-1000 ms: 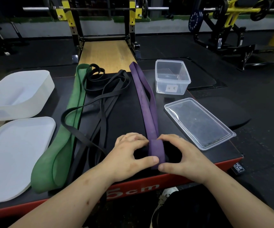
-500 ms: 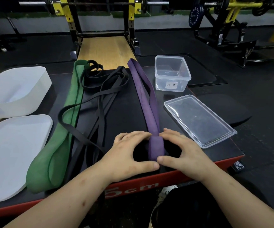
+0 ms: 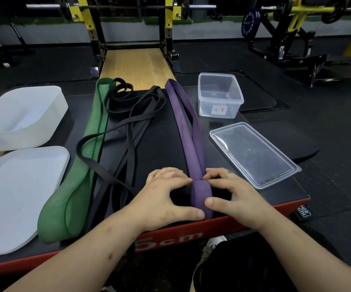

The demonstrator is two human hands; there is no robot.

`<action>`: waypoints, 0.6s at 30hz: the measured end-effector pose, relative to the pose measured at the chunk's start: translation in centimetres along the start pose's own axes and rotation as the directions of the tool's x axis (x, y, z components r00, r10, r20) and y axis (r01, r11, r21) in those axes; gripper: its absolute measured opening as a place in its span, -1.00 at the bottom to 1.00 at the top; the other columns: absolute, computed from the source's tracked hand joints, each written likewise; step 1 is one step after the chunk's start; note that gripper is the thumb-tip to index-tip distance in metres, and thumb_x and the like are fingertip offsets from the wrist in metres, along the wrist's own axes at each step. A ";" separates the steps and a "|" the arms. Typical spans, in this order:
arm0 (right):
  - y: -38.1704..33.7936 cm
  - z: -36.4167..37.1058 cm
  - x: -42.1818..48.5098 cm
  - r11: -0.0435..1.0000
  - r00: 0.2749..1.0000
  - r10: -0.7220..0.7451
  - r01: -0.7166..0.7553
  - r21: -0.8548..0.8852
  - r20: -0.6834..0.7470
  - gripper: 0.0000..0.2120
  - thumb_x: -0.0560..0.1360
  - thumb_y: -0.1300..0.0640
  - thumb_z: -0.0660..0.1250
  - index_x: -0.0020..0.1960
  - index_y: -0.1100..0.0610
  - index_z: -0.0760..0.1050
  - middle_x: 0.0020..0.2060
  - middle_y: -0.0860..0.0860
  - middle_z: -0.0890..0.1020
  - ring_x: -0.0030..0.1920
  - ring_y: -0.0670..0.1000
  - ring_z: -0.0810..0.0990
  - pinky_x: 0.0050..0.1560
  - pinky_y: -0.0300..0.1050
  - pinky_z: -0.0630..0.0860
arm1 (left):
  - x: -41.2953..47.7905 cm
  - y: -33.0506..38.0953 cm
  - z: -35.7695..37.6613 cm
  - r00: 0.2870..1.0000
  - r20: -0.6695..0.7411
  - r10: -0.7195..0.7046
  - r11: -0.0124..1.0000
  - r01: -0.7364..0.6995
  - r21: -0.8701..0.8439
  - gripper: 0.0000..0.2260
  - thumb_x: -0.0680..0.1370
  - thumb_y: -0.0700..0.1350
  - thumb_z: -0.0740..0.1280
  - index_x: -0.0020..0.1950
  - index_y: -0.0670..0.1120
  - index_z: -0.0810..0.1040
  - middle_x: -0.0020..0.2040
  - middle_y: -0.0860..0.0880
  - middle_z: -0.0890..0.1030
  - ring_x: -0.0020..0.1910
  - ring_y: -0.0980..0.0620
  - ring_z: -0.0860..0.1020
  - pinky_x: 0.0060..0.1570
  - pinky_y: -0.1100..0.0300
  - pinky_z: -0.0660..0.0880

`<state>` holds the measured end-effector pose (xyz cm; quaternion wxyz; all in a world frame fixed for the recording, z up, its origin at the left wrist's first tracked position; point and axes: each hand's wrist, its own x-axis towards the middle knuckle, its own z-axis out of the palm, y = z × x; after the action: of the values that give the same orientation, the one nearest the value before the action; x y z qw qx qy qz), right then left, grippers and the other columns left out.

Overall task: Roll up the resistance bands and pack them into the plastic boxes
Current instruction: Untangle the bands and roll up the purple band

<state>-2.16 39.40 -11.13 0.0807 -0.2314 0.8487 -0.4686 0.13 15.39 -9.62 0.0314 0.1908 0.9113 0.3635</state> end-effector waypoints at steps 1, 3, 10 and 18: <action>0.0 0.0 0.0 1.000 1.000 -0.006 0.006 -0.003 0.007 -0.51 0.31 -0.50 0.40 0.13 -0.27 0.61 0.23 -0.26 0.53 0.44 -0.21 0.40 0.40 -0.29 0.32 | 0.1 -0.1 0.1 1.000 -0.018 0.006 1.000 -0.006 0.000 -0.27 0.25 0.44 0.49 0.34 0.15 0.58 0.23 0.43 0.36 0.33 0.59 0.04 0.39 0.36 -0.01; 0.1 -0.1 -0.1 1.000 1.000 -0.026 0.026 -0.005 0.004 -0.49 0.35 -0.44 0.40 0.22 -0.25 0.57 0.26 -0.28 0.51 0.45 -0.19 0.40 0.42 -0.29 0.32 | 0.2 -0.4 0.3 0.999 -0.042 0.008 1.000 -0.008 0.010 -0.24 0.23 0.51 0.37 0.33 0.14 0.60 0.26 0.39 0.40 0.40 0.47 0.11 0.42 0.34 -0.02; 0.5 -0.8 -0.1 0.999 0.999 -0.041 0.041 0.000 -0.003 -0.32 0.37 -0.32 0.46 0.44 -0.17 0.46 0.38 -0.21 0.51 0.47 -0.12 0.42 0.46 -0.10 0.34 | 0.4 -0.3 0.4 1.000 -0.027 -0.014 0.999 0.015 0.033 -0.20 0.27 0.53 0.30 0.39 0.12 0.56 0.40 0.32 0.43 0.51 0.39 0.11 0.54 0.17 -0.03; -0.5 -1.2 0.0 0.999 0.998 0.032 -0.032 0.003 0.054 -0.38 0.39 -0.31 0.44 0.41 -0.21 0.47 0.37 -0.30 0.53 0.46 -0.24 0.40 0.47 -0.15 0.32 | 0.4 -0.2 0.2 0.999 0.010 -0.032 0.998 0.032 0.059 -0.21 0.32 0.54 0.27 0.43 0.13 0.52 0.46 0.33 0.39 0.52 0.41 0.07 0.57 0.09 -0.03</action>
<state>-2.43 40.07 -10.12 0.1118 -0.2302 0.8488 -0.4626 -0.28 15.52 -9.85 0.0364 0.1790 0.9244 0.3348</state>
